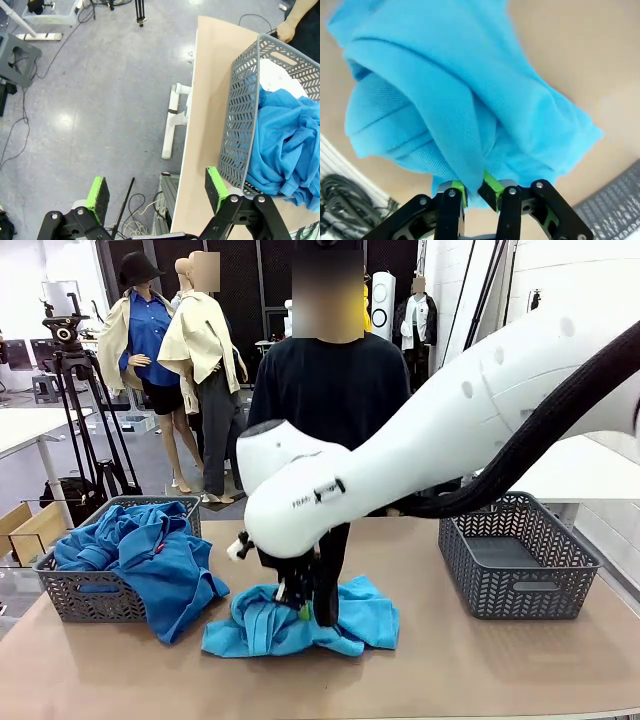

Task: Sort the tops and bottoms.
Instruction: Lift clothes from the center of the table with your right hand, then sort the clothes according to human instructions.

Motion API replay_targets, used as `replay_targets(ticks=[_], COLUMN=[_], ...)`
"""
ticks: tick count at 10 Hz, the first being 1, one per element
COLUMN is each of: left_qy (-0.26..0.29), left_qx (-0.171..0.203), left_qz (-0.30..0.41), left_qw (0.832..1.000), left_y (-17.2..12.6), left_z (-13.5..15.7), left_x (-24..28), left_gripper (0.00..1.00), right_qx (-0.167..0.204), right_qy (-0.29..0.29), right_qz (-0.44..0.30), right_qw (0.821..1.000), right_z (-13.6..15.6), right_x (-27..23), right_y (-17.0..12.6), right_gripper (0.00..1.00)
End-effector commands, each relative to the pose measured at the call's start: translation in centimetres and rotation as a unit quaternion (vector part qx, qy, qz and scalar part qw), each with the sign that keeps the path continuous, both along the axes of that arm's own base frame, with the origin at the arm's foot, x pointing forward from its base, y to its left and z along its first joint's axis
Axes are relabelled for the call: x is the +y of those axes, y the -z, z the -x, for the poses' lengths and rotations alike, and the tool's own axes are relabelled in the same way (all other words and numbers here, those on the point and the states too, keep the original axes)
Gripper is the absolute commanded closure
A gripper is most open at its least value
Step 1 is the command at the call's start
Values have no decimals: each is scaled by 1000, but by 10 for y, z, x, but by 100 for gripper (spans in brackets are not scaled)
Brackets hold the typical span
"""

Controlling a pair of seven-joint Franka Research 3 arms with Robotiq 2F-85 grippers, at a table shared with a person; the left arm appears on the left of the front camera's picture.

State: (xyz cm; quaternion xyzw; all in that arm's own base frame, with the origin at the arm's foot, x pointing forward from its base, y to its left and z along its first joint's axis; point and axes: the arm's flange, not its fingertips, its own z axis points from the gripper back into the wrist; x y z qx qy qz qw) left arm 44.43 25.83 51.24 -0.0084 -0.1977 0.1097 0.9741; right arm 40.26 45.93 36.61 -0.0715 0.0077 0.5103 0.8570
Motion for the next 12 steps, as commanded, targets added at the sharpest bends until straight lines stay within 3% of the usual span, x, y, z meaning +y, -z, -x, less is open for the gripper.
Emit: replay_targets(ticks=[1, 3, 5, 7, 9, 12], left_qy=[2, 2, 2, 2, 2, 2], left_qx=[1, 1, 1, 1, 1, 1], left_qz=[-4, -4, -4, -4, -4, -4], left_qw=[1000, 1000, 1000, 1000, 1000, 1000], left_y=[-1, -1, -1, -1, -1, -1], left_z=[2, 2, 2, 2, 2, 2], left_x=[2, 2, 2, 2, 2, 2], left_gripper=[0, 0, 0, 0, 0, 0], right_qx=[-26, -54, -71, -90, -83, -96], right_qy=[52, 147, 186, 197, 190, 238], right_qz=[-13, -8, -10, 2, -25, -55], right_qw=[998, 988, 980, 976, 978, 965], right_z=[-15, -33, -41, -49, -58, -63], right_x=[-9, -10, -5, 8, 6, -5], right_y=[-68, -157, -221, -255, -288, -327], right_gripper=[100, 100, 100, 100, 100, 100])
